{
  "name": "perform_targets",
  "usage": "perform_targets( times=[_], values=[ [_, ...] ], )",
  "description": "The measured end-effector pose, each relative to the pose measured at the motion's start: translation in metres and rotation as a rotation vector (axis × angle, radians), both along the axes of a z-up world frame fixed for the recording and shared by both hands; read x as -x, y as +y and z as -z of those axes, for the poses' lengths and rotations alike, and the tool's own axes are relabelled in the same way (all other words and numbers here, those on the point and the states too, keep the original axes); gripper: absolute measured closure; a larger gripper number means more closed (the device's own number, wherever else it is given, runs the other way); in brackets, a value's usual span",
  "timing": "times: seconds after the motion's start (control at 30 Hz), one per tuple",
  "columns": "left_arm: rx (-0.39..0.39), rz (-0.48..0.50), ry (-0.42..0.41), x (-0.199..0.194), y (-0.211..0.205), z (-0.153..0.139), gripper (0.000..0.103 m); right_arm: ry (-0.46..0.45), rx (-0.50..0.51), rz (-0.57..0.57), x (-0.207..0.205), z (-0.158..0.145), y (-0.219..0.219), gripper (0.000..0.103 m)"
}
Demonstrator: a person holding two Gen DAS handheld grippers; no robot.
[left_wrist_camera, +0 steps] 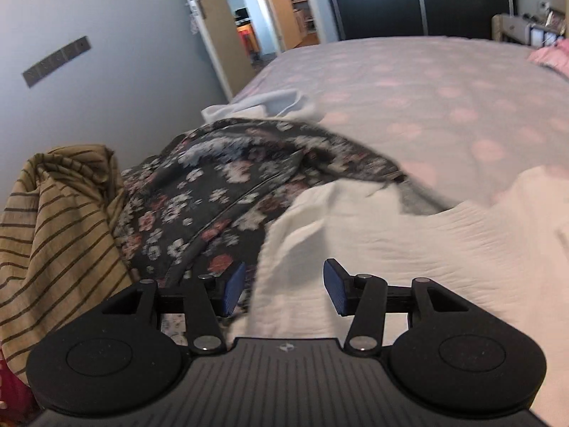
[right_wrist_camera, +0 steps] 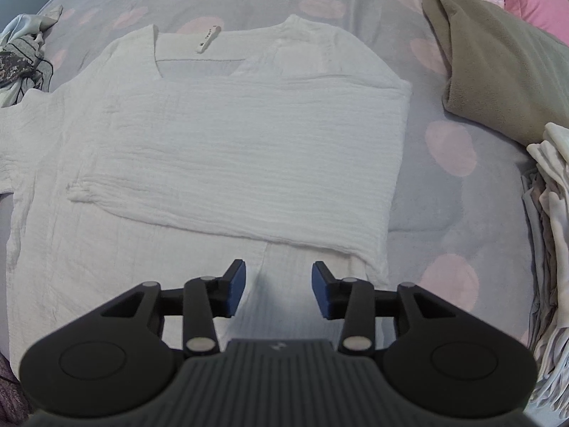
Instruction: Fold clothes
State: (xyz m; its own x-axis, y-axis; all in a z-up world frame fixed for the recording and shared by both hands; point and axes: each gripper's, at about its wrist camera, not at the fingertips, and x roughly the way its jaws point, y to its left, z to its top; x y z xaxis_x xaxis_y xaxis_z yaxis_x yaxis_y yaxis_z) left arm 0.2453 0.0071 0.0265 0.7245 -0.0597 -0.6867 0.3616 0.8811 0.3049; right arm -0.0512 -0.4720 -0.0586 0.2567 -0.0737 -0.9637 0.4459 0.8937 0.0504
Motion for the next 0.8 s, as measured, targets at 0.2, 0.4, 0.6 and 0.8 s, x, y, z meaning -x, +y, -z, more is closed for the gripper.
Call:
perform_targets(
  times=[0.2, 0.4, 0.6, 0.8],
  values=[
    [0.020, 0.012, -0.007, 0.000, -0.001, 0.001, 0.092, 0.026, 0.007, -0.015, -0.001, 0.008, 0.005, 0.059],
    [0.048, 0.120, -0.005, 0.021, -0.032, -0.020, 0.098, 0.005, 0.062, 0.020, 0.009, -0.012, -0.014, 0.059],
    [0.161, 0.278, 0.052, 0.058, -0.080, -0.046, 0.098, -0.052, 0.065, 0.106, 0.032, -0.040, -0.043, 0.059],
    [0.247, 0.429, 0.110, 0.096, -0.147, -0.054, 0.098, -0.081, 0.058, 0.158, 0.044, -0.052, -0.057, 0.059]
  ],
)
